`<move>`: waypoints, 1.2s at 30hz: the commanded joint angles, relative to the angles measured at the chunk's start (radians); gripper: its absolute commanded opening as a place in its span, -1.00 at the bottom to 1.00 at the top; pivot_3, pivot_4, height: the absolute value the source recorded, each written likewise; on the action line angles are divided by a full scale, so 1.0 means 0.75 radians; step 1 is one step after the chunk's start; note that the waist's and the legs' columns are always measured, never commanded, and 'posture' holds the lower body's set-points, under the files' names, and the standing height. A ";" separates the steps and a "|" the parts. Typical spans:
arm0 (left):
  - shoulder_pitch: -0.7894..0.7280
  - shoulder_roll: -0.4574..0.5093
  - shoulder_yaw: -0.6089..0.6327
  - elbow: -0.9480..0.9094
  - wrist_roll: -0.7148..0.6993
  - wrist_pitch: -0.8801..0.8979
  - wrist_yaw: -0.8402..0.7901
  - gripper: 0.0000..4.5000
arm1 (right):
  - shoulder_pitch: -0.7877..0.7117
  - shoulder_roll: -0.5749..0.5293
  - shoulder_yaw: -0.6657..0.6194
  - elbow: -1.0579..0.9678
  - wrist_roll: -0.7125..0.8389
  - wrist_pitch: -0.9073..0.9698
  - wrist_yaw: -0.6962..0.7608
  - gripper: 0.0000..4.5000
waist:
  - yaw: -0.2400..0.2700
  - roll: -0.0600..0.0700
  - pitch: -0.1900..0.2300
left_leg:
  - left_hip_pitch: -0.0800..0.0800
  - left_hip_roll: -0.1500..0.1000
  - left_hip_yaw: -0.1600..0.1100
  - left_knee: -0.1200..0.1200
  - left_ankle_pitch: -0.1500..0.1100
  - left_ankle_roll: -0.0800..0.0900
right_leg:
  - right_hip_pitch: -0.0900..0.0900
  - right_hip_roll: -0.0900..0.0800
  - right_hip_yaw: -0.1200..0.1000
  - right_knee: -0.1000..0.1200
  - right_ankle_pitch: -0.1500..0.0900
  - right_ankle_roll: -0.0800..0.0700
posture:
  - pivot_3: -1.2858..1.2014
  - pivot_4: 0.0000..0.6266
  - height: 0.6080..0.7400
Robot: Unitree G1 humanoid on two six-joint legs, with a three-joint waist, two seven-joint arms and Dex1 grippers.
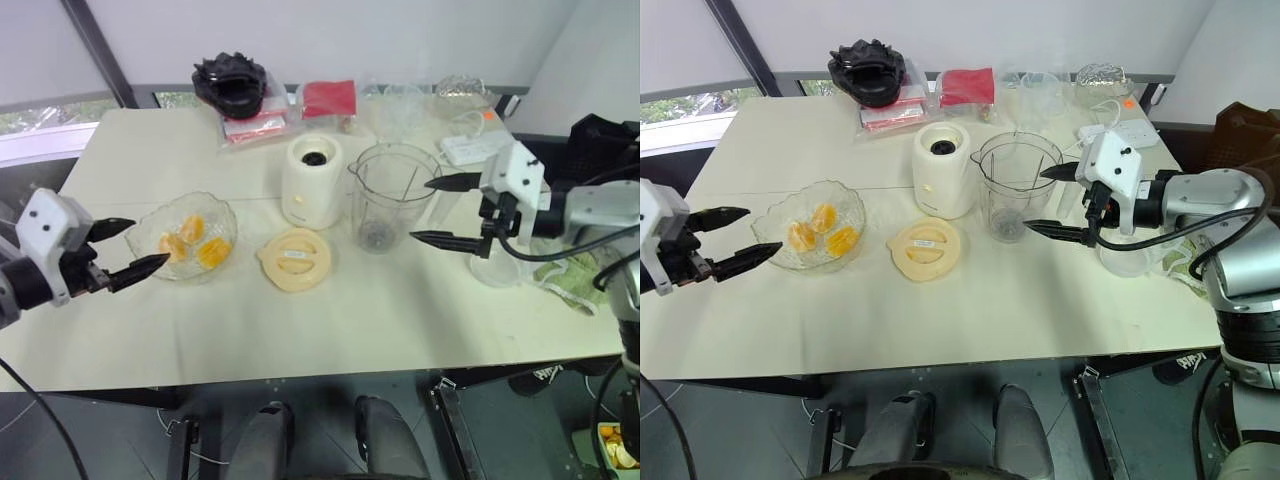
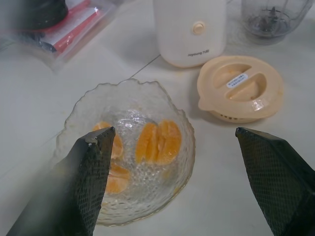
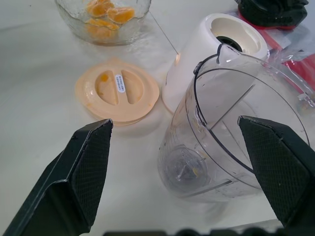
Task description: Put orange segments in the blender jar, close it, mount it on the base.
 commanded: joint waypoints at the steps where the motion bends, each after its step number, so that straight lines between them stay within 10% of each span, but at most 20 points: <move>1: -0.020 0.026 0.035 -0.035 -0.016 -0.002 -0.014 0.82 | -0.044 -0.002 -0.018 -0.043 0.023 0.003 -0.004 0.89 | 0.000 0.000 0.000 | 0.000 0.000 0.000 0.000 0.000 0.000 | 0.000 0.000 0.000 0.000 0.000 0.000 | 0.03 -0.52 1.00; 22: -0.109 0.084 -0.041 0.068 0.035 -0.007 -0.057 0.82 | -0.047 0.018 -0.026 -0.117 0.056 0.065 -0.053 0.89 | 0.000 0.000 0.000 | 0.000 0.000 0.000 0.000 0.000 0.000 | 0.000 0.000 0.000 0.000 0.000 0.000 | 0.03 -0.52 1.00; 36: -0.730 0.105 -0.525 1.009 0.238 -0.150 -0.415 0.82 | -0.014 0.209 0.011 -0.328 0.140 0.157 -0.234 0.89 | 0.008 0.000 0.000 | 0.000 -0.001 -0.001 0.001 0.000 0.000 | -0.001 0.001 -0.002 0.003 0.003 0.005 | 0.03 -0.52 1.00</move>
